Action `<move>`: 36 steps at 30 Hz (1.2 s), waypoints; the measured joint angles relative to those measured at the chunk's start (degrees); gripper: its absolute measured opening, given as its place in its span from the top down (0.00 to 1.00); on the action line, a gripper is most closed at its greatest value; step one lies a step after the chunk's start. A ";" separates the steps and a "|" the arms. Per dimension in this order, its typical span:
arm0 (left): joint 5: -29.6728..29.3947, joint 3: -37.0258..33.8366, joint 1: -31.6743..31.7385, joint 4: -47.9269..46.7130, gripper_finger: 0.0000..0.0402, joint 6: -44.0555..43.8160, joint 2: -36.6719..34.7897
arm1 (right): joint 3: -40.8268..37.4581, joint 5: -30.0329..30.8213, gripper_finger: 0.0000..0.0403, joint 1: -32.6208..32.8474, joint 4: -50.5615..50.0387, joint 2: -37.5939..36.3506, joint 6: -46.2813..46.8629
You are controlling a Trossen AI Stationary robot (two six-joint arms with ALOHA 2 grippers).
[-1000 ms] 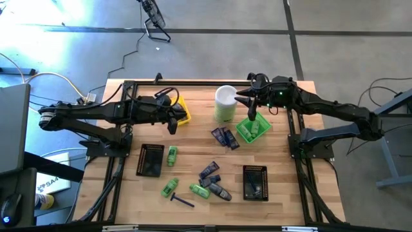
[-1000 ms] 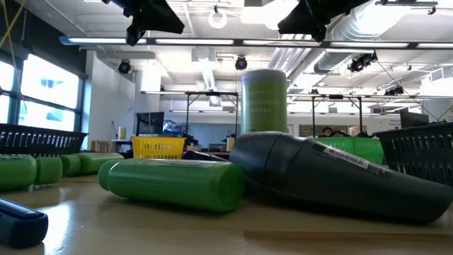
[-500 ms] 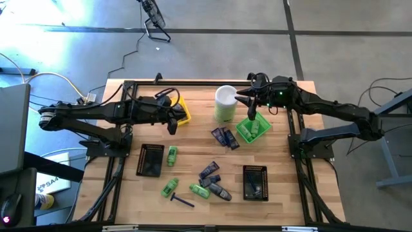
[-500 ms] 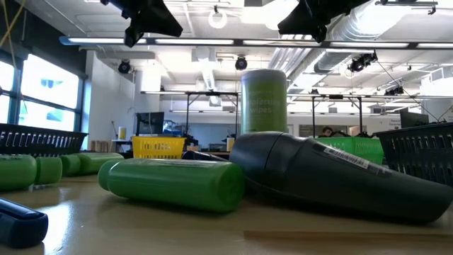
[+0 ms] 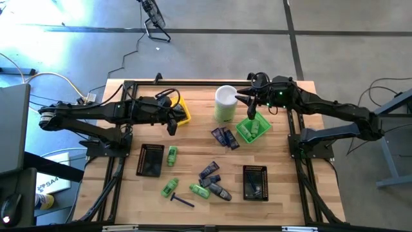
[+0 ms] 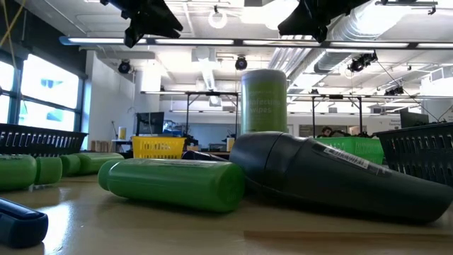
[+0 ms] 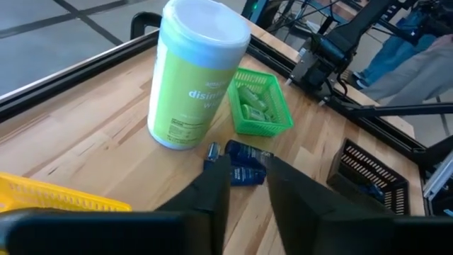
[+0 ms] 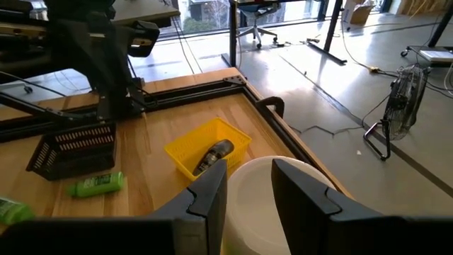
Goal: Pick & Place Travel size toiletries
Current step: Put the bottom blue razor into the right black bin
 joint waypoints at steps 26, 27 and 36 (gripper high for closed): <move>18.63 0.04 -1.06 11.07 0.34 -13.74 0.03 | 0.00 0.00 0.74 0.00 -0.25 0.00 -0.15; 20.19 0.05 -1.62 12.21 0.34 -14.15 0.02 | 0.00 0.00 0.74 0.00 -0.24 0.00 -0.15; 18.25 0.09 -9.70 12.83 0.34 -18.69 0.02 | 0.00 -0.22 0.74 0.02 -0.28 0.00 0.04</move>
